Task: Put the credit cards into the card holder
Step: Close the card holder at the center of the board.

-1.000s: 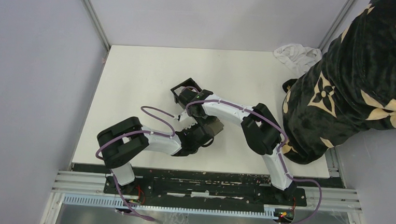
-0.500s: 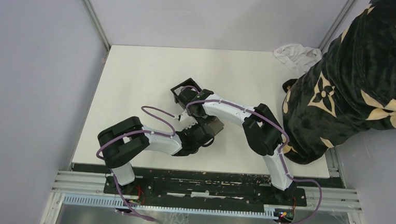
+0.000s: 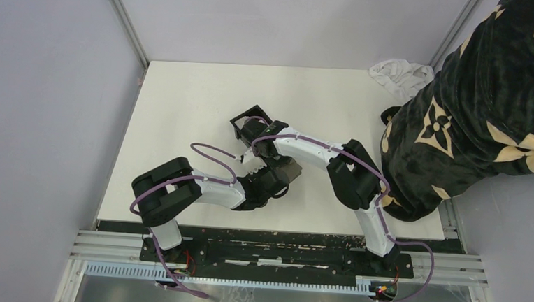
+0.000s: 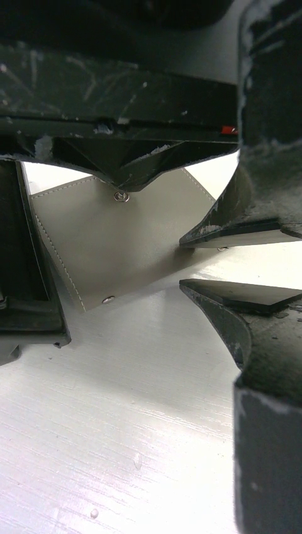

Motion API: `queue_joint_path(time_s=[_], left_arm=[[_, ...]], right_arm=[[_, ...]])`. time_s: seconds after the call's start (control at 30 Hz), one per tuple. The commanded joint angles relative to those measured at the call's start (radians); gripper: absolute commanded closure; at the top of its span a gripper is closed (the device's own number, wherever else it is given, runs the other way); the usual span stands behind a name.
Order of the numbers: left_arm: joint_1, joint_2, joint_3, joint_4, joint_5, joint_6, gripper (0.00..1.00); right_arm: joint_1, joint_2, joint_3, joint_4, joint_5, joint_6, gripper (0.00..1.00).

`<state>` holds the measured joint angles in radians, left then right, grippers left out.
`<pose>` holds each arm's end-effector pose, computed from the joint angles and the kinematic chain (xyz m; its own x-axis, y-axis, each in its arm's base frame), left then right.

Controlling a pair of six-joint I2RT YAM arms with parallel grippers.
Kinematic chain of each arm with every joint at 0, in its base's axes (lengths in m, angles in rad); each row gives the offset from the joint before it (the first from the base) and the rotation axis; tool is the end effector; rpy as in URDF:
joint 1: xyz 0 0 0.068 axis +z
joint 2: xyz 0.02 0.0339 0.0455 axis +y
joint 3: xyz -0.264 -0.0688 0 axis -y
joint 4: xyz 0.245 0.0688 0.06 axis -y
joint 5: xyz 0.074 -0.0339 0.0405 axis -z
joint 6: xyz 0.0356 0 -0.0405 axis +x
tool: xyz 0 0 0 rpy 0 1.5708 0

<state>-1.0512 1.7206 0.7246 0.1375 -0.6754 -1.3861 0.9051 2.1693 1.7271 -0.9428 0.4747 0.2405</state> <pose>0.1730 -0.2576 0.1245 -0.5355 -0.6089 -0.5852 -0.2823 0.7821 -0.5556 0.2817 0.3324 0.1772 -0.7437 -0.6040 -0.2864 -0.4842 0.7821 -0.3923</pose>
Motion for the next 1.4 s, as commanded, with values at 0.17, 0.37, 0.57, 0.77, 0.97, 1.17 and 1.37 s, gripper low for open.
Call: queue_joint_path(time_s=[0.17, 0.37, 0.57, 0.77, 0.97, 1.17, 1.37], left_arm=[[0.006, 0.064, -0.034, -0.161, 0.065, 0.051, 0.65], [0.006, 0.068, -0.033, -0.161, 0.067, 0.048, 0.65], [0.006, 0.068, -0.028, -0.162, 0.064, 0.053, 0.65], [0.007, 0.068, -0.025, -0.165, 0.060, 0.057, 0.65], [0.006, 0.074, -0.019, -0.164, 0.063, 0.062, 0.65], [0.007, 0.074, -0.017, -0.170, 0.063, 0.067, 0.65], [0.008, 0.055, -0.021, -0.177, 0.056, 0.065, 0.65]], right_arm=[[0.011, -0.015, -0.008, 0.027, -0.046, 0.008, 0.91], [0.012, -0.016, -0.011, 0.029, -0.071, 0.008, 0.93], [0.012, -0.017, -0.006, 0.030, -0.094, 0.011, 0.94], [0.012, -0.010, 0.010, 0.029, -0.123, 0.010, 0.94], [0.012, 0.010, 0.023, 0.025, -0.142, 0.008, 0.94], [0.011, 0.019, 0.028, 0.020, -0.147, 0.005, 0.93], [0.011, -0.013, 0.023, 0.032, -0.164, 0.000, 0.82]])
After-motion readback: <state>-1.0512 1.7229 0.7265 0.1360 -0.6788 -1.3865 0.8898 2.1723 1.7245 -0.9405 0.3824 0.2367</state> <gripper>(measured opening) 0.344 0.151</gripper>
